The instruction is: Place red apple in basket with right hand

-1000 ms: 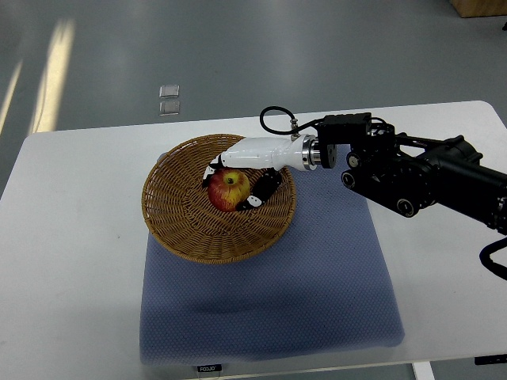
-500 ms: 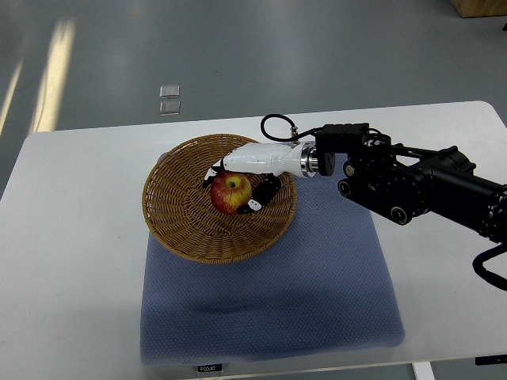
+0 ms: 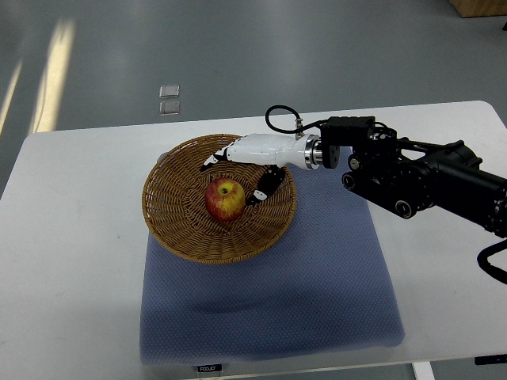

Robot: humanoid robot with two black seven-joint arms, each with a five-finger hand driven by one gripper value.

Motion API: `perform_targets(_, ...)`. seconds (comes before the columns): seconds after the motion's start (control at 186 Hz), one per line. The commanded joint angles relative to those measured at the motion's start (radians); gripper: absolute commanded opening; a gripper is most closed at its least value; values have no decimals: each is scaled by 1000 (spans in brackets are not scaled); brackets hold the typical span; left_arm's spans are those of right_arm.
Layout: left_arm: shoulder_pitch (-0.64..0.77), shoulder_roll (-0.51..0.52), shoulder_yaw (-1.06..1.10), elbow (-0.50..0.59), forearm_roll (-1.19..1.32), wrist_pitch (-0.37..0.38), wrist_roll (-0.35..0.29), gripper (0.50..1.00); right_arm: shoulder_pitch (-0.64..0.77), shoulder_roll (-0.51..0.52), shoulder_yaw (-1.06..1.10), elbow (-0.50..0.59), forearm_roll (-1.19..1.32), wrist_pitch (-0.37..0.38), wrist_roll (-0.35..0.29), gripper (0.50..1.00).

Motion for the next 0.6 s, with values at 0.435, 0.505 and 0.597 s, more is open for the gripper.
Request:
perform_targets(0.435,0,0,0,0,0,0,0,1000,-14,-169,248,-11,383,-8,7,913)
perform_targets(0.505,0,0,0,0,0,0,0,1000,-29,-169,272,-11,475,-9,9,913)
perform_targets(0.597,0,0,0,0,0,0,0,1000,-60,-169,329,-15,627,-8,9,913)
